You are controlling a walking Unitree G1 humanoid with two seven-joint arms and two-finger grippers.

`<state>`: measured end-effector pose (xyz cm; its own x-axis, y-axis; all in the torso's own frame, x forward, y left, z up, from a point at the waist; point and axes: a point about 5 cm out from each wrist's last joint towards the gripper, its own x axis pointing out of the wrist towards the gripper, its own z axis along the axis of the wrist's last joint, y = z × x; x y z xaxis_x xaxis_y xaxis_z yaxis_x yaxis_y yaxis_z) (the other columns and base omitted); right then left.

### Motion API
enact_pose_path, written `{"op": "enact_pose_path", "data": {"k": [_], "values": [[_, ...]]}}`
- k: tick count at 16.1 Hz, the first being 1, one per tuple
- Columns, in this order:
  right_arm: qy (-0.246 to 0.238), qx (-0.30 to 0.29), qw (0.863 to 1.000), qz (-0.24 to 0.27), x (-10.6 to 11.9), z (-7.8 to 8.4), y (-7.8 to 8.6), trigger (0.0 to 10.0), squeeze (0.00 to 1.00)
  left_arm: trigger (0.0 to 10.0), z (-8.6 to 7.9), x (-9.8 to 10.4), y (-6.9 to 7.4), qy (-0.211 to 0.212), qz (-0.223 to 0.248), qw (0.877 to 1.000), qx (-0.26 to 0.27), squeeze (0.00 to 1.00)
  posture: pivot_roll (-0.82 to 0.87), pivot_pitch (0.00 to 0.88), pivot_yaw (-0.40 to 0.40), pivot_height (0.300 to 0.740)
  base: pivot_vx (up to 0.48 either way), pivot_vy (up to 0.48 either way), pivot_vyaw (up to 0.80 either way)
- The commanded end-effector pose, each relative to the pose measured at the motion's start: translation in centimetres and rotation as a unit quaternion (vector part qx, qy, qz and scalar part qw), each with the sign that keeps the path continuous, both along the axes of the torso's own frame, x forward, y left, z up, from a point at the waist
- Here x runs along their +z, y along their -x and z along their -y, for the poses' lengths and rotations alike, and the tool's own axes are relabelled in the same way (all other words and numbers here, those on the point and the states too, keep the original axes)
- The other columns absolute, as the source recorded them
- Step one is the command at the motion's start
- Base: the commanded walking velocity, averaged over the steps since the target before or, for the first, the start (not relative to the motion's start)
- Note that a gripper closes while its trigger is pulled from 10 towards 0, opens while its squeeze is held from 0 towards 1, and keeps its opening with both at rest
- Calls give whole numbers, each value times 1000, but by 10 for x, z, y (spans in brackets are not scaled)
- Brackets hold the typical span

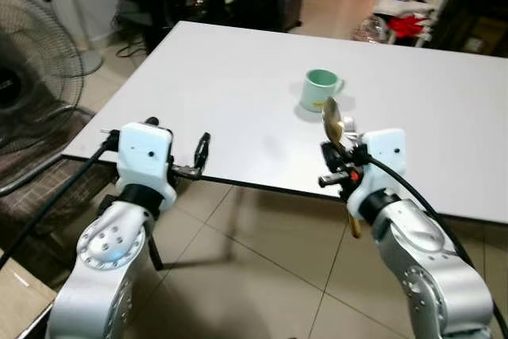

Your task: Setting the table

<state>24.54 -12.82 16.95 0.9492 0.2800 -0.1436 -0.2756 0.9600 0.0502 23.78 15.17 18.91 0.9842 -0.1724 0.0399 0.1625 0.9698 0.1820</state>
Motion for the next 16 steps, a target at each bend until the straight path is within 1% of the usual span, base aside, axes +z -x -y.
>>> {"op": "enact_pose_path", "data": {"k": [1,2,4,5,6,10,11,12,13,14,16], "values": [[0,-5,1000,-2,1,0,1,10000,0,10000,-3,2,-2,-7,5,1000,2,0,-82,0,-6,740,0,480,-800],[4,-9,1000,-5,0,0,1,10000,0,10000,-3,2,-2,-7,5,1000,2,0,-83,0,-5,740,0,480,-800],[8,-17,1000,-14,-2,2,0,10000,0,10000,-4,3,-3,-22,9,1000,1,0,-82,0,-3,740,0,0,-800],[9,-19,1000,-17,-3,2,0,10000,0,10000,-5,3,-4,-33,9,999,4,0,-80,0,-4,740,0,-480,-800],[9,-21,1000,-19,-3,2,0,10000,0,10000,-5,3,-4,-33,8,999,6,0,-78,0,-5,740,0,-480,-581],[13,-30,999,-21,-4,5,-4,10000,0,10000,-6,0,-4,-3,-3,1000,16,0,-77,0,-13,740,0,0,0],[16,-30,999,-25,-5,6,-7,10000,0,10000,-6,-1,-4,-4,-5,1000,16,0,-78,0,-22,740,0,0,0],[21,-26,999,-30,-5,7,-13,10000,0,10000,-5,-1,-8,-6,-2,1000,23,0,-84,0,-43,740,0,0,0],[25,-21,999,-29,-3,6,-17,10000,0,10000,-7,0,-10,-4,-1,1000,29,0,-99,0,-47,740,0,0,0],[29,-17,999,-25,0,5,-19,10000,0,10000,-9,0,-10,4,-4,999,35,0,-103,0,-46,740,0,0,0],[29,-20,999,-21,1,5,-20,10000,0,10000,-13,-4,-8,-1,-12,999,34,0,-117,0,-22,740,0,0,0]]}}
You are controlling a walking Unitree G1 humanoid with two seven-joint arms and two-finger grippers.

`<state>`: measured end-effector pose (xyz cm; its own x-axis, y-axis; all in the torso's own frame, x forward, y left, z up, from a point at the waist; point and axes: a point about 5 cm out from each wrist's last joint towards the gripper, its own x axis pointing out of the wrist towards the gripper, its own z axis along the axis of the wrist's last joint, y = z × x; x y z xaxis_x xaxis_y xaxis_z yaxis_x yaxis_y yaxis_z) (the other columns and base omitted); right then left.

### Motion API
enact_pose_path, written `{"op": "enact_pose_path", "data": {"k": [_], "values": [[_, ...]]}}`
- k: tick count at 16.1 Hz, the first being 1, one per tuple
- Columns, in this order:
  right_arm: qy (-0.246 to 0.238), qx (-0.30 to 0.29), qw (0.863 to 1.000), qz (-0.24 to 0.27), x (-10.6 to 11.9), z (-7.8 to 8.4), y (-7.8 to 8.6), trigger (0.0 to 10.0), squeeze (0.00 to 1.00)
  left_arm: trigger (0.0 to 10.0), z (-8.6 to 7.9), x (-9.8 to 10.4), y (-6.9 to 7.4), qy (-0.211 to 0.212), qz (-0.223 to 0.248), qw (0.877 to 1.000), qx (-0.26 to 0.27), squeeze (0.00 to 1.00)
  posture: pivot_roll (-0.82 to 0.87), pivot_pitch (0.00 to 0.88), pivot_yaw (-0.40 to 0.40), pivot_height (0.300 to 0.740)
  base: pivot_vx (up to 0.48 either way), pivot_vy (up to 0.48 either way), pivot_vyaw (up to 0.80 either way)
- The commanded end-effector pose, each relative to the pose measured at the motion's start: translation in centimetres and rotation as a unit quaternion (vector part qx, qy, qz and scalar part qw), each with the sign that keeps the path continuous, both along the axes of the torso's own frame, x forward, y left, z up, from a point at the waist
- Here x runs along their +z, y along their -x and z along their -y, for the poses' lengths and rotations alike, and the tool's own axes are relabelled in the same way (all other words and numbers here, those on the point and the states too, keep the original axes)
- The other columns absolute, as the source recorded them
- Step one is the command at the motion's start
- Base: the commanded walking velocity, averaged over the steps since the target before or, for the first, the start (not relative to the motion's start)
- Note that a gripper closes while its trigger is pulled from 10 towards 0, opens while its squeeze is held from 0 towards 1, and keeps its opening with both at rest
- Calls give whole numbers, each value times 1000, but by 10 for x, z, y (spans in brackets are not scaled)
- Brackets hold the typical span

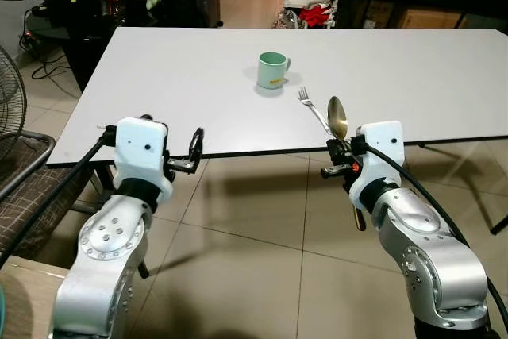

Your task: Setting the table

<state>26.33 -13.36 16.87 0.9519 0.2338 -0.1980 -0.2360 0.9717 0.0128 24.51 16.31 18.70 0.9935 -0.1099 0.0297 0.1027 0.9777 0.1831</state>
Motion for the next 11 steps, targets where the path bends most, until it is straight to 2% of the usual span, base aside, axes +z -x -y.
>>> {"op": "enact_pose_path", "data": {"k": [1,5,8,11], "values": [[0,-1,1000,0,1,-1,-2,10000,0,10000,-1,-2,0,2,-8,1000,0,0,-117,0,-18,740,0,0,0],[-13,4,1000,1,0,-2,0,10000,0,10000,1,2,-6,22,-1,1000,-17,0,-130,0,8,740,0,0,0],[22,0,1000,11,3,0,-1,10000,0,10000,2,2,-8,23,-2,1000,-18,0,-141,0,10,740,252,0,0],[25,-3,1000,4,2,2,-3,10000,0,10000,2,1,-8,24,-3,1000,-20,0,-134,0,3,740,251,0,800]]}}
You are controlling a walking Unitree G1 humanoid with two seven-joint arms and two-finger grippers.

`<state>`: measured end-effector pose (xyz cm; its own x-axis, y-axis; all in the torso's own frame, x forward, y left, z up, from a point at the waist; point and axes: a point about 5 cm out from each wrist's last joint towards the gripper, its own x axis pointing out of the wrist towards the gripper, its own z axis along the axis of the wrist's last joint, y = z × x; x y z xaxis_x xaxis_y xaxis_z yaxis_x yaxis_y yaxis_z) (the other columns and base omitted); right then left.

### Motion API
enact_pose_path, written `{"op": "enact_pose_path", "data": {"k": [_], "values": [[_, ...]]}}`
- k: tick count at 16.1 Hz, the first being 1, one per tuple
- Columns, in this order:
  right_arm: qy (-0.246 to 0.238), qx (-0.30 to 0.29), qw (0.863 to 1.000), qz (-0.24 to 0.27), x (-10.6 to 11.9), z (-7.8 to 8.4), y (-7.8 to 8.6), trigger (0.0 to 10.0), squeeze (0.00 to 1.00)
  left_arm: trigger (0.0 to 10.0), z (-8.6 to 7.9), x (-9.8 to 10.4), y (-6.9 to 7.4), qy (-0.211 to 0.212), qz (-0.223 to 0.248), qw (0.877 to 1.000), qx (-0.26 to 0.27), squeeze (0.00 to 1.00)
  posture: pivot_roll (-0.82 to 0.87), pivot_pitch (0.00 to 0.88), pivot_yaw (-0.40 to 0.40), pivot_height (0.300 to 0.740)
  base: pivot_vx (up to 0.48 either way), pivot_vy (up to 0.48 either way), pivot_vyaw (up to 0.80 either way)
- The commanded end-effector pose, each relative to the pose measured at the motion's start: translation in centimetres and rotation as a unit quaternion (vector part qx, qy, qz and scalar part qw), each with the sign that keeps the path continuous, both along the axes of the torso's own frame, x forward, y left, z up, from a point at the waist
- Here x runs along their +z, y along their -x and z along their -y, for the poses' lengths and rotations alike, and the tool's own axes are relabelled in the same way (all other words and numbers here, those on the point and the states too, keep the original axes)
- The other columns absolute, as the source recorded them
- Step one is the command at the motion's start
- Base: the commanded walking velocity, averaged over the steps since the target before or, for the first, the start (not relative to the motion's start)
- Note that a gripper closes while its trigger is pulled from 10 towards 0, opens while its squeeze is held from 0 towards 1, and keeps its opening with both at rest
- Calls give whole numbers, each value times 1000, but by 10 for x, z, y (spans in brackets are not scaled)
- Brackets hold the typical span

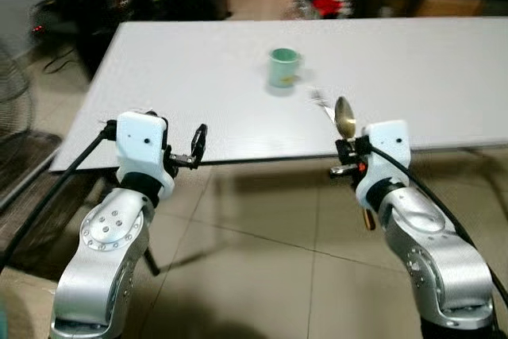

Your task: Setting the table

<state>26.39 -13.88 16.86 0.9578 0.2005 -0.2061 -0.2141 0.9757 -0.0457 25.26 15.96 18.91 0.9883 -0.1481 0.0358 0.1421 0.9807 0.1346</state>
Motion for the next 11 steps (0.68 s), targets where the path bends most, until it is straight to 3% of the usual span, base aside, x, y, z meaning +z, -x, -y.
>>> {"op": "enact_pose_path", "data": {"k": [1,3,11], "values": [[-5,9,1000,1,2,-4,-2,10000,0,10000,-1,-1,0,-1,-3,1000,0,0,-134,0,3,740,251,0,800],[-27,9,1000,0,1,-8,-2,10000,0,10000,-3,-2,2,-3,-6,1000,-3,0,-126,0,11,740,253,0,0],[-11,32,999,-29,-10,-16,-8,10000,0,10000,-2,-6,6,-15,-17,1000,-16,0,-95,5,-4,740,248,0,0]]}}
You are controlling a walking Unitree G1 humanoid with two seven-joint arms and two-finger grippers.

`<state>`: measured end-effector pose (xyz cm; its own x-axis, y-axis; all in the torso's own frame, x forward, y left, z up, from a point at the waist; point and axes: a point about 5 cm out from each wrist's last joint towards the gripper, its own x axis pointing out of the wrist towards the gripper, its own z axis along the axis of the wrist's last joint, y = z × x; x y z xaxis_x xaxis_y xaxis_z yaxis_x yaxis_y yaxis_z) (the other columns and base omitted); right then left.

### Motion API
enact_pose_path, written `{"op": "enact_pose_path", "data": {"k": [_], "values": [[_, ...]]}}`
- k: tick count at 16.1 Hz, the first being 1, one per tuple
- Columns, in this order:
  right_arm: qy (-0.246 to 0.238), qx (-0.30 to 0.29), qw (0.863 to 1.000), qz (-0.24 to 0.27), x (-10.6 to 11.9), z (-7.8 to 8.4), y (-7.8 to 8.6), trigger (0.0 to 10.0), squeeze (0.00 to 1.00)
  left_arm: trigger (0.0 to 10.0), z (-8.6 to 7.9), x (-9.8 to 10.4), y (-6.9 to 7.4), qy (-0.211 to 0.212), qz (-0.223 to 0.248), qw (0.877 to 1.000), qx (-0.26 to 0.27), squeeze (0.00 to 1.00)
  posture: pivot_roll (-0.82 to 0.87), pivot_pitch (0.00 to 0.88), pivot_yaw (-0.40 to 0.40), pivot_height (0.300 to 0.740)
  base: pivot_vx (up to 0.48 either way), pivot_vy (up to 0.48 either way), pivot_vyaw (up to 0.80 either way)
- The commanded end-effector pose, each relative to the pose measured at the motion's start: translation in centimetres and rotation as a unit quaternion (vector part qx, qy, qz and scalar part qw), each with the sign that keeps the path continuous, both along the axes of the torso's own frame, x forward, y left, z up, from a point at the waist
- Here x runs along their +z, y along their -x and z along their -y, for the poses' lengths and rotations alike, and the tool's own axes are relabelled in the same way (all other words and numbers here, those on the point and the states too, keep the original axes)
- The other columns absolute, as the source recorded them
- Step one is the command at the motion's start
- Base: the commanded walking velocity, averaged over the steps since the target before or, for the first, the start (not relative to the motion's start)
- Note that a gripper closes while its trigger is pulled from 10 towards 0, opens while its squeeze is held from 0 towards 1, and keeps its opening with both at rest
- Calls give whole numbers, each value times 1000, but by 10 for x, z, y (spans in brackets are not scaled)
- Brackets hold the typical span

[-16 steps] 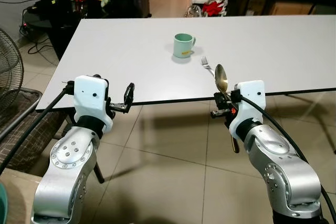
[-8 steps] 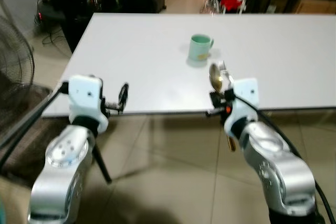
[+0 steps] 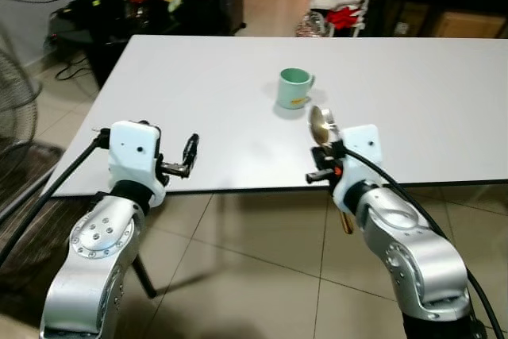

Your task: Setting the table

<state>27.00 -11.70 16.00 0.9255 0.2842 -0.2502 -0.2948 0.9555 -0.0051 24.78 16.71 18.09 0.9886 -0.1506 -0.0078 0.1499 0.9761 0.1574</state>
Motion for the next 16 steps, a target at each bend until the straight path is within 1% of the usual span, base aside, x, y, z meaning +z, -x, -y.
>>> {"op": "enact_pose_path", "data": {"k": [1,5,7,8,11,13,16], "values": [[2,-7,1000,-1,0,5,-4,10000,0,10000,6,2,1,1,2,1000,-16,0,-94,4,-3,740,240,0,0],[1,-4,1000,4,3,3,-7,10000,0,10000,5,-3,5,8,-7,1000,-12,0,-97,0,-1,740,244,0,0],[-2,-1,1000,13,4,2,-7,10000,0,10000,4,-7,7,25,-8,1000,1,0,-94,0,-13,740,244,0,0],[-2,9,1000,12,3,1,-6,10000,0,10000,4,-9,8,26,-10,1000,3,0,-94,0,-18,740,240,0,0],[9,21,1000,8,0,-3,-5,10000,0,10000,4,-11,10,23,-11,1000,4,0,-95,0,-23,740,241,0,750],[-11,12,1000,6,0,-3,-6,10000,0,10000,5,-11,10,21,-10,1000,0,0,-97,0,-22,740,242,0,0],[-15,9,1000,2,-1,-1,-6,10000,0,10000,6,-12,10,15,-11,1000,-7,0,-96,0,-18,740,246,0,0]]}}
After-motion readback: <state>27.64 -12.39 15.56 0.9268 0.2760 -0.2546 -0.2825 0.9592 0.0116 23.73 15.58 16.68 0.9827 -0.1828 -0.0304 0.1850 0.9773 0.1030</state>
